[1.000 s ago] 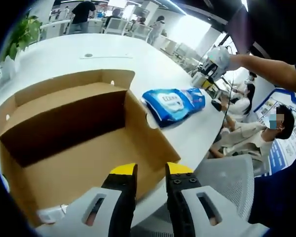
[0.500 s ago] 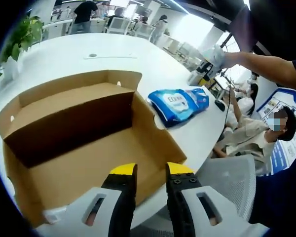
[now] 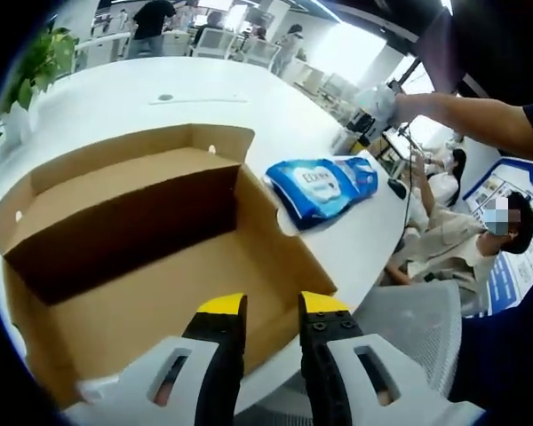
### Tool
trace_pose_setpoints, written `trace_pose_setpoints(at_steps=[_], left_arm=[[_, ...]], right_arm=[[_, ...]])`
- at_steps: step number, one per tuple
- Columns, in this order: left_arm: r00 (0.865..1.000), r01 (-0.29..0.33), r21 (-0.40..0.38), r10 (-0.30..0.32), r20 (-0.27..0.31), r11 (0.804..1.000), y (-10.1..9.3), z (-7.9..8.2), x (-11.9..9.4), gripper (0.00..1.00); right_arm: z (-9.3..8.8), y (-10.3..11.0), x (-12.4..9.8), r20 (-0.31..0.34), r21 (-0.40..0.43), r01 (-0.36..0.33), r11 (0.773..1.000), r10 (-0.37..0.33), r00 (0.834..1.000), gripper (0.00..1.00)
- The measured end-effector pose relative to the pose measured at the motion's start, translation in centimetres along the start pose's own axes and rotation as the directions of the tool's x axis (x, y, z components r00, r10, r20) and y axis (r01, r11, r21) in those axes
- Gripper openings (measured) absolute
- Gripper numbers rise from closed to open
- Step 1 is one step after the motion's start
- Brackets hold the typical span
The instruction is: Operate the shoe box by opening the lid, removing the specified soft item, and placing it in the target area until the item is outside and the box remains undamaged.
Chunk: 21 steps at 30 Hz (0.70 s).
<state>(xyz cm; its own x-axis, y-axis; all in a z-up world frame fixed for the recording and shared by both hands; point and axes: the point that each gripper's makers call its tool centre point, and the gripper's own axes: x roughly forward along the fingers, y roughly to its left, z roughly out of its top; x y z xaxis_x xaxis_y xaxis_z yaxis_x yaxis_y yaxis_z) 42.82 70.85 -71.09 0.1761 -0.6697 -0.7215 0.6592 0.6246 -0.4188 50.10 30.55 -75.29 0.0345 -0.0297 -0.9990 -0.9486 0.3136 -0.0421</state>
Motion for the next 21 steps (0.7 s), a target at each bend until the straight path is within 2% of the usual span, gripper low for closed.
trace_pose_setpoints(at_steps=[8,21], left_arm=[[1.0,0.009,0.004,-0.009,-0.005,1.0,-0.3,0.3,0.5,0.21],[1.0,0.017,0.009,-0.017,-0.007,1.0,-0.2,0.9,0.8,0.21]], right_arm=[[-0.1,0.1,1.4,0.003,-0.032,-0.003,0.999,0.003,1.0,0.2],[0.3,-0.1,1.5,0.003,-0.052,-0.015,0.999,0.016,1.0,0.21]])
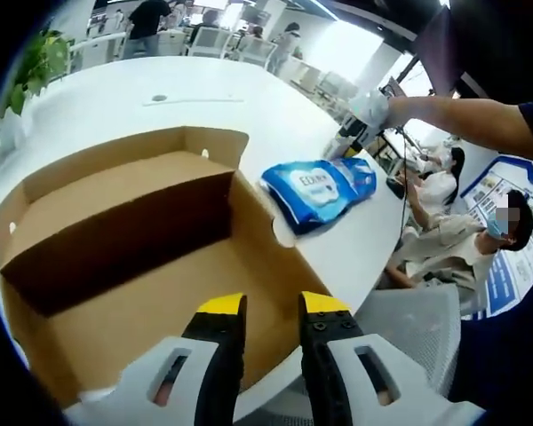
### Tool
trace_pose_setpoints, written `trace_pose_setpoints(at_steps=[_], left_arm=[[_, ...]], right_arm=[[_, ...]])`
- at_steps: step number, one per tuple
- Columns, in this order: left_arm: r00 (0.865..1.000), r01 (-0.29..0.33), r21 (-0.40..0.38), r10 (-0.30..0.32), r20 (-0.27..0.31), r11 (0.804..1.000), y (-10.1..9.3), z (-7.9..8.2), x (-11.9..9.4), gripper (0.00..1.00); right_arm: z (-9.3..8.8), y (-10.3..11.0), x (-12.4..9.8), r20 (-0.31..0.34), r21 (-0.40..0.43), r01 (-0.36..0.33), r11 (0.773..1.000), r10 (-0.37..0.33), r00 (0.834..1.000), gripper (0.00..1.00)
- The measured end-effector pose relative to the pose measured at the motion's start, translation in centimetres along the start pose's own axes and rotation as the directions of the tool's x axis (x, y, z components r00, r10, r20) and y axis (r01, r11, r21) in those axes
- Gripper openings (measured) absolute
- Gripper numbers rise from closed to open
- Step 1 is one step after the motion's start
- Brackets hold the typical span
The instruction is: Operate the shoe box by opening the lid, removing the specified soft item, and placing it in the target area until the item is outside and the box remains undamaged.
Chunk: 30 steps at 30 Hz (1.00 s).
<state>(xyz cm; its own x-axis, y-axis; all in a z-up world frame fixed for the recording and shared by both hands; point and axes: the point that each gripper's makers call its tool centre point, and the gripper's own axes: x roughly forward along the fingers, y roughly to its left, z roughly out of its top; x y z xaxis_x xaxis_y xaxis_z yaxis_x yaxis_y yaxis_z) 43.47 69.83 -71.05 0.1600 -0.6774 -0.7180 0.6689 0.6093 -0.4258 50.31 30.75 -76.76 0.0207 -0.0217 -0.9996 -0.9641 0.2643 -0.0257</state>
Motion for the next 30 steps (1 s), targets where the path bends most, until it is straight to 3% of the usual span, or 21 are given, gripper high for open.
trace_pose_setpoints(at_steps=[10,22,26,30], left_arm=[[1.0,0.003,-0.002,-0.003,-0.004,1.0,0.0,-0.1,0.1,0.21],[1.0,0.015,0.006,-0.015,0.017,1.0,-0.5,0.2,-0.1,0.22],[0.999,0.025,0.007,-0.025,0.024,1.0,-0.8,-0.1,-0.2,0.22],[0.999,0.031,0.01,-0.032,0.041,0.999,-1.1,-0.1,-0.7,0.22]], right_arm=[[-0.1,-0.3,0.0,0.005,-0.002,0.011,1.0,-0.011,1.0,0.21],[1.4,0.0,-3.8,0.076,0.033,0.097,0.995,-0.099,0.992,0.24],[2.3,1.3,-6.0,0.123,0.068,0.125,0.99,-0.132,0.984,0.23],[2.0,2.4,-6.8,0.111,0.083,0.137,0.987,-0.146,0.983,0.22]])
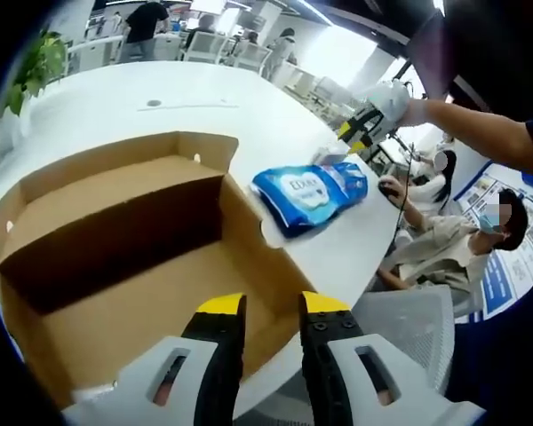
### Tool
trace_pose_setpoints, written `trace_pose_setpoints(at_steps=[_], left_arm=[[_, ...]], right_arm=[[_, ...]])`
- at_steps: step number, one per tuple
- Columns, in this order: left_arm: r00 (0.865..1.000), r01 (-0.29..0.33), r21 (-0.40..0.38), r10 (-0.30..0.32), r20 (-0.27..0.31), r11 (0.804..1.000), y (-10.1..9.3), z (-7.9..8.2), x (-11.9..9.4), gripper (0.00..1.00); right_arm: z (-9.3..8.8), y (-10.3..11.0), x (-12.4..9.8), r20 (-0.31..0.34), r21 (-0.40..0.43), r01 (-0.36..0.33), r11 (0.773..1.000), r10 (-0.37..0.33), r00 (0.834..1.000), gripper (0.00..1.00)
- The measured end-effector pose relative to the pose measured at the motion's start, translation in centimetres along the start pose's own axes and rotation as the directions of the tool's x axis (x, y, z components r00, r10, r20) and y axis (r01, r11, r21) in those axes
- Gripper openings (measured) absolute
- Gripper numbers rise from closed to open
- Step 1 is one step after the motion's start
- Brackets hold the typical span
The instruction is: Operate the shoe box by opening the lid, removing the specified soft item, and placing it in the target area until the item is outside and the box remains undamaged.
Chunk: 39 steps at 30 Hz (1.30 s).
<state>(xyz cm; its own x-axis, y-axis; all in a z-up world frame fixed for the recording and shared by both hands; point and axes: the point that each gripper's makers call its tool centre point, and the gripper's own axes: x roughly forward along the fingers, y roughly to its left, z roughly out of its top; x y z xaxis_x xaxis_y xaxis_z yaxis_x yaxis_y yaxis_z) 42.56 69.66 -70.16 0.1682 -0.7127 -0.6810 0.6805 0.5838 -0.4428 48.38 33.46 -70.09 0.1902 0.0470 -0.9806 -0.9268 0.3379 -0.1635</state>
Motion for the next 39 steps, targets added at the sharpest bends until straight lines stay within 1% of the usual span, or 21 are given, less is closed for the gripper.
trace_pose_setpoints(at_steps=[6,10,17,20,26,33,35,39], left_arm=[[1.0,-0.001,-0.006,0.001,0.025,1.0,0.2,0.0,-1.1,0.22],[0.999,-0.003,-0.008,0.004,0.041,1.0,0.4,-0.4,-2.2,0.22],[0.998,-0.004,-0.013,0.005,0.066,1.0,0.9,-1.1,-3.9,0.22],[0.997,-0.005,-0.014,0.006,0.079,1.0,1.3,-1.3,-4.8,0.22],[0.995,-0.01,-0.016,0.012,0.096,1.0,2.2,-1.6,-6.3,0.22],[0.992,-0.021,-0.025,0.024,0.124,0.999,3.5,-1.8,-8.1,0.22],[0.992,-0.024,-0.031,0.027,0.126,0.999,3.9,-2.1,-8.5,0.22],[0.99,-0.031,-0.042,0.037,0.137,0.999,4.7,-2.5,-9.4,0.22]], right_arm=[[0.6,1.8,-1.2,0.012,0.036,0.008,0.999,-0.009,1.0,0.21],[1.6,3.3,-1.8,0.021,0.047,0.014,0.999,-0.015,1.0,0.2],[5.0,6.5,-2.8,0.059,0.056,0.019,0.998,-0.023,0.998,0.19],[6.2,7.4,-2.9,0.074,0.061,0.02,0.998,-0.024,0.997,0.19],[9.3,9.5,-2.9,0.103,0.069,0.013,0.998,-0.02,0.995,0.19],[12.2,10.5,-2.9,0.122,0.068,0.006,0.998,-0.015,0.992,0.19],[12.6,10.1,-2.8,0.13,0.072,0.008,0.997,-0.017,0.991,0.19],[14.2,10.4,-2.6,0.152,0.081,0.006,0.997,-0.018,0.988,0.18]])
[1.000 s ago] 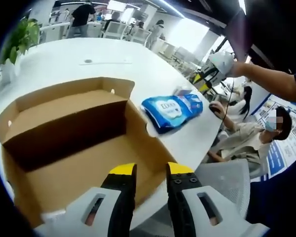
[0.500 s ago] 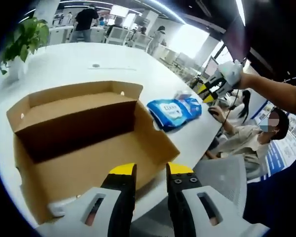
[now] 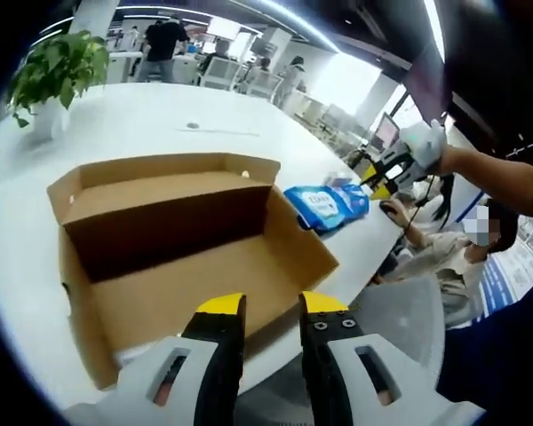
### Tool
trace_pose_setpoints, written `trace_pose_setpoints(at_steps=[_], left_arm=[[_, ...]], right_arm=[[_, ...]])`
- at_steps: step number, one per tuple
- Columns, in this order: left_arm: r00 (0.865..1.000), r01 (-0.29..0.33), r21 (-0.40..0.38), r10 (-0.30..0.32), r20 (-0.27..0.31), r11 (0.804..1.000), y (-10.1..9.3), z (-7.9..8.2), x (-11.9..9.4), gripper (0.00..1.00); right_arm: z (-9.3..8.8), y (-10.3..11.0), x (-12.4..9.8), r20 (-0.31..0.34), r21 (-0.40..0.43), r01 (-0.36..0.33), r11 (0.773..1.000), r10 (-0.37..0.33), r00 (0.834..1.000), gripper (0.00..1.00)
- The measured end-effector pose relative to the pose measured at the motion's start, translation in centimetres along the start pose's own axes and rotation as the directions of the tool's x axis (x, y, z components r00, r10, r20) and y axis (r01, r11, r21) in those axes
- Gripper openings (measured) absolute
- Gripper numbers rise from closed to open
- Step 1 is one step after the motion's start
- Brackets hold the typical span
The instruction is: Operate the shoe box by opening the lid, removing the specified soft item, and placing it in the target area until the item is outside and the box remains undamaged.
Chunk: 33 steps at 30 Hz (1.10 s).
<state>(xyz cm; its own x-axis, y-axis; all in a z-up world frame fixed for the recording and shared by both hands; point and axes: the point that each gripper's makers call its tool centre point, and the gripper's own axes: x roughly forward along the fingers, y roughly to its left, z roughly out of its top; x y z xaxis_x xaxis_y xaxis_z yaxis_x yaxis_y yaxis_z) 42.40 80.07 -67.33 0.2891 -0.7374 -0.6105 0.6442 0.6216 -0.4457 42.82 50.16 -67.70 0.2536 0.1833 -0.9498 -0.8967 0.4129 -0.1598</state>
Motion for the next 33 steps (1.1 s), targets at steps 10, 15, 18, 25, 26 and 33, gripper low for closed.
trace_pose_setpoints(at_steps=[10,15,18,25,26,33], left_arm=[[1.0,-0.021,-0.024,0.021,0.011,0.999,2.3,-0.5,-1.5,0.22],[0.999,-0.034,-0.035,0.034,0.011,0.999,3.3,-0.6,-1.9,0.22],[0.999,-0.032,-0.058,0.033,0.014,0.998,3.7,-0.6,-2.1,0.22],[0.999,-0.031,-0.102,0.033,0.018,0.994,4.0,-0.7,-2.4,0.22],[0.999,-0.034,-0.097,0.036,0.014,0.995,4.0,-0.8,-2.4,0.22],[0.999,-0.046,-0.081,0.046,0.002,0.996,4.3,-0.9,-2.6,0.2]], right_arm=[[4.3,1.9,1.3,0.085,0.029,-0.035,0.999,0.032,0.996,0.18],[7.2,3.6,1.8,0.136,0.014,-0.058,0.998,0.056,0.989,0.17],[8.5,4.3,2.1,0.16,0.015,-0.079,0.997,0.076,0.984,0.16],[11.5,4.9,2.3,0.25,0.049,-0.108,0.993,0.092,0.964,0.16],[12.0,5.1,2.2,0.259,0.044,-0.109,0.993,0.094,0.961,0.16],[15.1,6.5,3.2,0.297,-0.001,-0.137,0.991,0.131,0.946,0.15]])
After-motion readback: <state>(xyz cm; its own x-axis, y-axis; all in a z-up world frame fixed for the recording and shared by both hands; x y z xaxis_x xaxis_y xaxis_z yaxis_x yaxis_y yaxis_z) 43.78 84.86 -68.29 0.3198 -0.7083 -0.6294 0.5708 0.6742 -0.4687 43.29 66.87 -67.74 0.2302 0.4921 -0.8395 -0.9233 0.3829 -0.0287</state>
